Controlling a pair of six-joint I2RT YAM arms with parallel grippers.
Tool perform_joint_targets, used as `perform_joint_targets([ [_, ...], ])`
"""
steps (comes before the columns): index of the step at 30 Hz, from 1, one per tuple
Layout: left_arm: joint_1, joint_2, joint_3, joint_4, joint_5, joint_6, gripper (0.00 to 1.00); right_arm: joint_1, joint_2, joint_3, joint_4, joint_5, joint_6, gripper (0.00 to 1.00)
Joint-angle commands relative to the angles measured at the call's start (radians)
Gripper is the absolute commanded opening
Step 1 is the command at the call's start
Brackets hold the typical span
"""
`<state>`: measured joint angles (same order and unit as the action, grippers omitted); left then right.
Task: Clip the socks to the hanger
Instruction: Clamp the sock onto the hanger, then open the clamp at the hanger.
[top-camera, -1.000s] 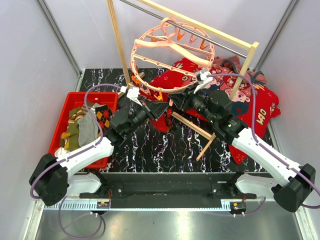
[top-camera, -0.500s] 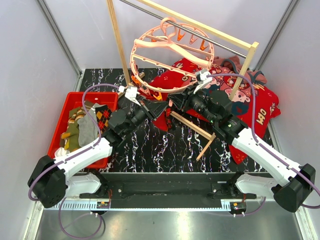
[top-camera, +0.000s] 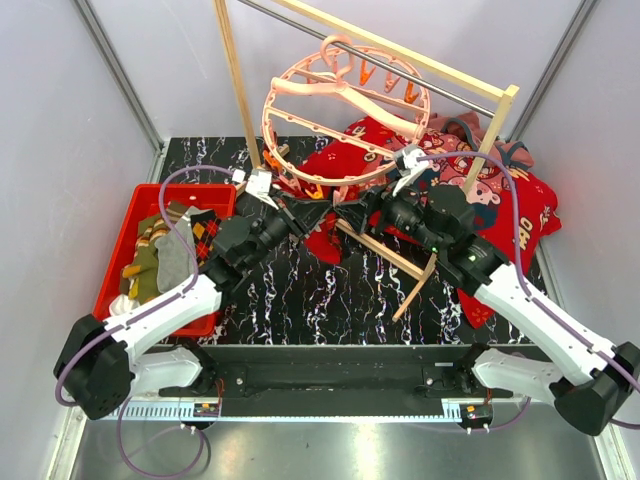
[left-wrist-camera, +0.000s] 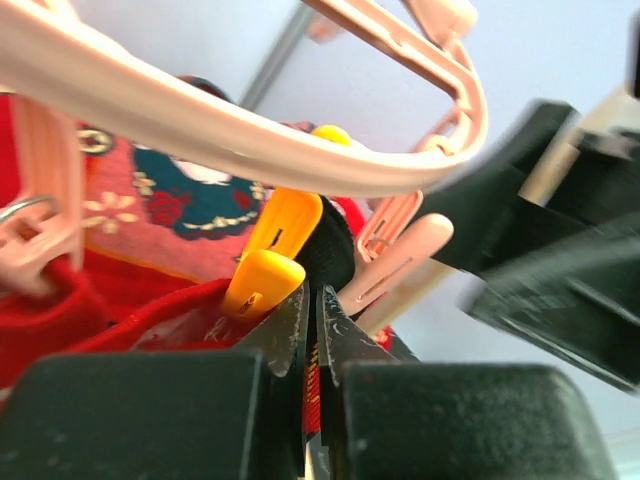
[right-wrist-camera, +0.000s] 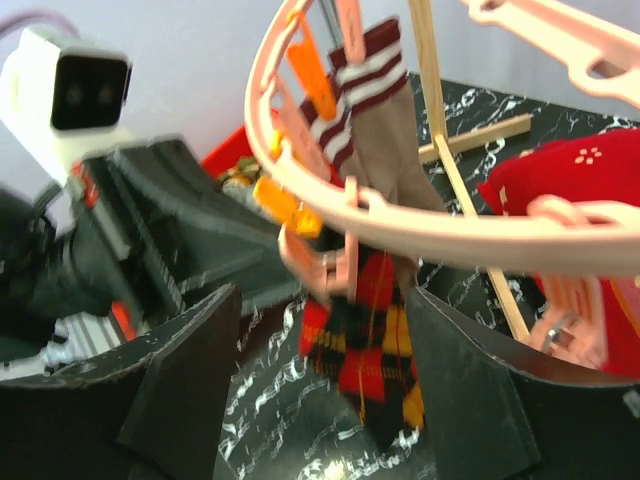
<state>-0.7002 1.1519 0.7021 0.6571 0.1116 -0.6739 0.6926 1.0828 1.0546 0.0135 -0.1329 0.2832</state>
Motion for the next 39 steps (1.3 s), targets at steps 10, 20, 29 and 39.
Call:
perform_joint_targets([
  [10,0.047,-0.096,0.037,-0.094,-0.024,0.089,0.02,-0.002,-0.194,0.036,-0.274,0.027,-0.191,0.76],
  [20,0.048,-0.123,0.051,-0.145,-0.023,0.111,0.02,-0.002,-0.199,0.056,-0.3,0.009,-0.326,0.76],
  [29,0.048,-0.13,0.062,-0.172,-0.013,0.116,0.03,-0.002,-0.152,0.021,-0.169,0.091,-0.412,0.76],
  [39,0.048,-0.144,0.066,-0.194,-0.009,0.129,0.02,-0.005,-0.057,0.01,-0.053,0.084,-0.483,0.76],
])
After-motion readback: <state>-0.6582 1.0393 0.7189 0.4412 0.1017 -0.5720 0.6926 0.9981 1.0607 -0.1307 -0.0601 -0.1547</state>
